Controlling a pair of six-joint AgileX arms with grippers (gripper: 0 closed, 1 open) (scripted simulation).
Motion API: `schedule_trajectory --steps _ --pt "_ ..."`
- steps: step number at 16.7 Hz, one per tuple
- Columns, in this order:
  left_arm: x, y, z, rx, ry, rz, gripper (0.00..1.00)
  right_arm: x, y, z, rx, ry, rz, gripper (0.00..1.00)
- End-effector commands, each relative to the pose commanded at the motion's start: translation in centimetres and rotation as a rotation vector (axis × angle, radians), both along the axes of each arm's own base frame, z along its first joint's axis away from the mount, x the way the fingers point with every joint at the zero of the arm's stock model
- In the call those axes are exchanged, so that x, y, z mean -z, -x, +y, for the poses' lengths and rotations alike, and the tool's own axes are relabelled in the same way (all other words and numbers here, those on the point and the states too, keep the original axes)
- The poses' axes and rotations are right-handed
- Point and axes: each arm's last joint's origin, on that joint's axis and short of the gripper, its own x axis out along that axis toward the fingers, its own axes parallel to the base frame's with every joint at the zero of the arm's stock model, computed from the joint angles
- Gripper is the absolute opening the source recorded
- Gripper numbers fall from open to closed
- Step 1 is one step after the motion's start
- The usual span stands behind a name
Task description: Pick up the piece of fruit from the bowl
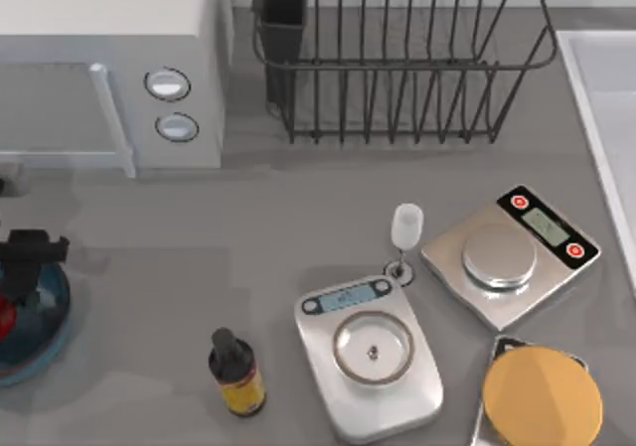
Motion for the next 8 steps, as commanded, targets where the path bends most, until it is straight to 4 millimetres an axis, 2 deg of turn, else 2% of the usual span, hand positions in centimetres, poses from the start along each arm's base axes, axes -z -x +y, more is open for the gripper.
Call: schedule_trajectory --steps 3,8 --pt "-3.3 -0.9 0.5 -0.010 0.000 0.004 0.00 0.0 0.0 0.0 0.000 0.000 0.000 1.00" --pt "-11.4 -1.8 1.0 -0.021 0.000 0.006 0.00 0.0 0.0 0.0 0.000 0.000 0.000 1.00"
